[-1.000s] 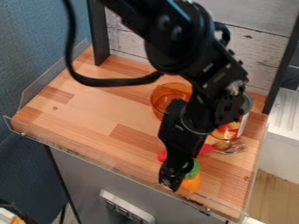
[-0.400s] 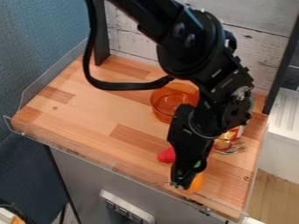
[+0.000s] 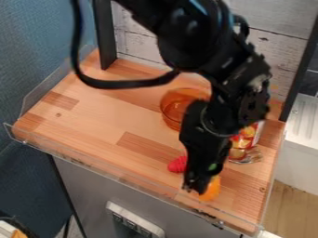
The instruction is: Put the orange bottle at the upper left side of the table
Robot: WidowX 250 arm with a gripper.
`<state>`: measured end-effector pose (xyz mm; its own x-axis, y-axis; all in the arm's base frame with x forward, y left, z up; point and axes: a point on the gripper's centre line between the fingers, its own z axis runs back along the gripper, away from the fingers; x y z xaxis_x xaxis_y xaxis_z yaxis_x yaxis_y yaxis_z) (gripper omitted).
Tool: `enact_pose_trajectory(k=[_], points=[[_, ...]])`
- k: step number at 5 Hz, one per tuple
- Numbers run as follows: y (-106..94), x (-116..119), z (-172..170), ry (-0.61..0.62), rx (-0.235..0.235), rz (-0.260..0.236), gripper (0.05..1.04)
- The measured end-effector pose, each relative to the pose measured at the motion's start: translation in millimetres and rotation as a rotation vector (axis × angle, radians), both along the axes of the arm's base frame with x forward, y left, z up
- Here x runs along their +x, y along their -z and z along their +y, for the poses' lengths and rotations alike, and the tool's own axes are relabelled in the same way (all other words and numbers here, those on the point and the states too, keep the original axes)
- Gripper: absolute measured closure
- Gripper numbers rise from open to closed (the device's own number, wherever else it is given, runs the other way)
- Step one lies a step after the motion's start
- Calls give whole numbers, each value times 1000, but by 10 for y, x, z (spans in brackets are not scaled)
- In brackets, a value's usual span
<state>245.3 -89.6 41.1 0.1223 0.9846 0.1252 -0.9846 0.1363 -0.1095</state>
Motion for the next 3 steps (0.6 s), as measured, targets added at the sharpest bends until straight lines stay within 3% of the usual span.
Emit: enact_pose_trajectory(k=[1, 3], points=[[-225, 83, 181, -15, -12, -55, 461], [-558, 698, 850, -239, -12, -176, 461]])
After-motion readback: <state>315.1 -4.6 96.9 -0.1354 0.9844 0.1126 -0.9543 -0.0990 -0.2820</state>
